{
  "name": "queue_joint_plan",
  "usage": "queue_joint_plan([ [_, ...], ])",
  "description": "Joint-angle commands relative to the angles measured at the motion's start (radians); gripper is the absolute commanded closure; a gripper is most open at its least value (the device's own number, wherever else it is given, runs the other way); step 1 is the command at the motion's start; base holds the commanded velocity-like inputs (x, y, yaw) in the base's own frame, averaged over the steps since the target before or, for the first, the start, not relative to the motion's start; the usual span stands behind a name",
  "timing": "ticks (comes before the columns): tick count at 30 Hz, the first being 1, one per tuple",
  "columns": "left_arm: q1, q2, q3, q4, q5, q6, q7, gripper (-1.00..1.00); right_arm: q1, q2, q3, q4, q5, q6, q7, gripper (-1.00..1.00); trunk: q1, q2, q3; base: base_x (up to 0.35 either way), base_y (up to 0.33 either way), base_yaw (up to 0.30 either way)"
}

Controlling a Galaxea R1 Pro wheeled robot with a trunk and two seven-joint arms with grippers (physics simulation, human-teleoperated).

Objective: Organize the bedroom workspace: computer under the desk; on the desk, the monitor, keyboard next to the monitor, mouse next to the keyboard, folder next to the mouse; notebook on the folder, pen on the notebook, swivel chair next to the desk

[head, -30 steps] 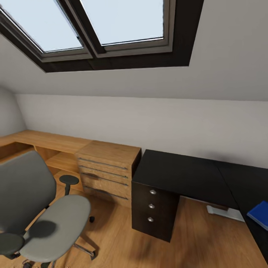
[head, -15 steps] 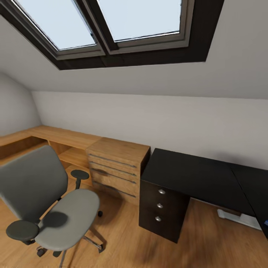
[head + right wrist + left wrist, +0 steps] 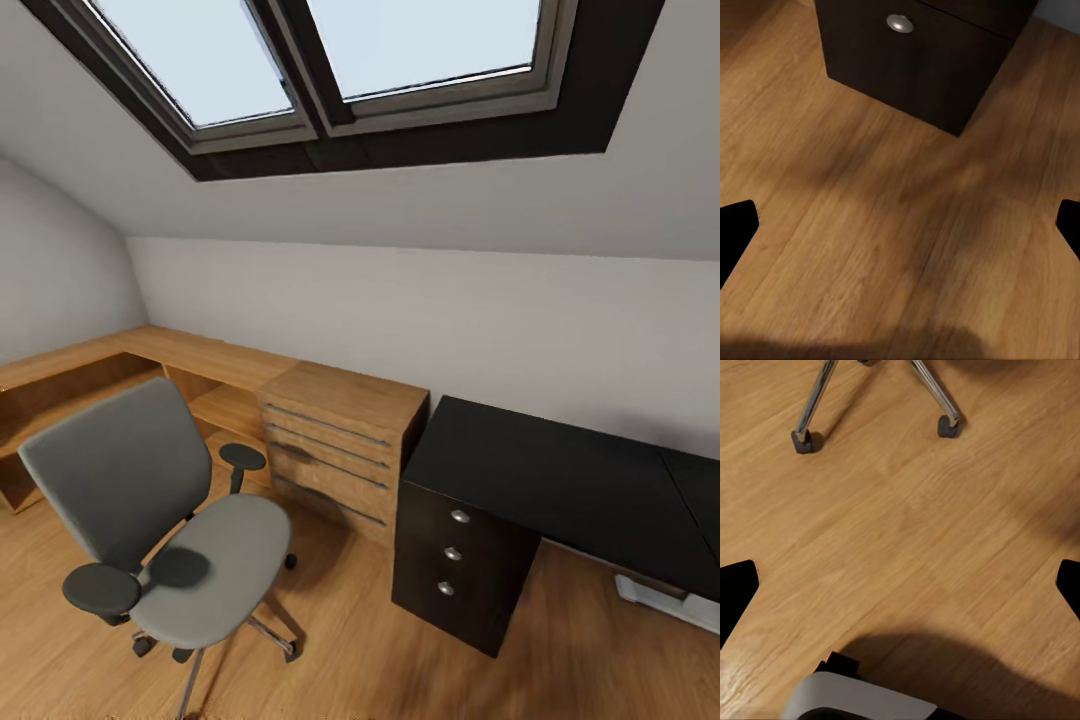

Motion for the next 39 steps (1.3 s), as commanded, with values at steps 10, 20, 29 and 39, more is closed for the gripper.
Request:
queue_joint_plan([
  [10, -0.001, 0.003, 0.001, 0.002, 0.014, -0.006, -0.009, -1.00, 0.000, 0.000, 0.008, -0.001, -0.001, 0.000, -0.009, -1.00, 0.000, -0.001, -0.014, 0.000, 0.000, 0.188],
  [20, -0.001, 0.006, 0.000, 0.002, 0.014, -0.006, -0.008, -1.00, 0.000, 0.000, 0.007, -0.001, -0.002, 0.000, -0.010, -1.00, 0.000, -0.001, -0.027, 0.000, 0.000, 0.185],
  [29, -0.001, 0.006, 0.000, 0.002, 0.014, -0.007, -0.008, -1.00, 0.000, 0.000, 0.006, -0.001, -0.002, 0.000, -0.010, -1.00, 0.000, -0.001, -0.038, 0.000, 0.000, 0.173],
  [39, -0.001, 0.006, 0.001, 0.002, 0.014, -0.006, -0.008, -1.00, 0.000, -0.002, 0.006, -0.001, -0.002, -0.001, -0.010, -1.00, 0.000, -0.001, -0.051, 0.000, 0.000, 0.181],
])
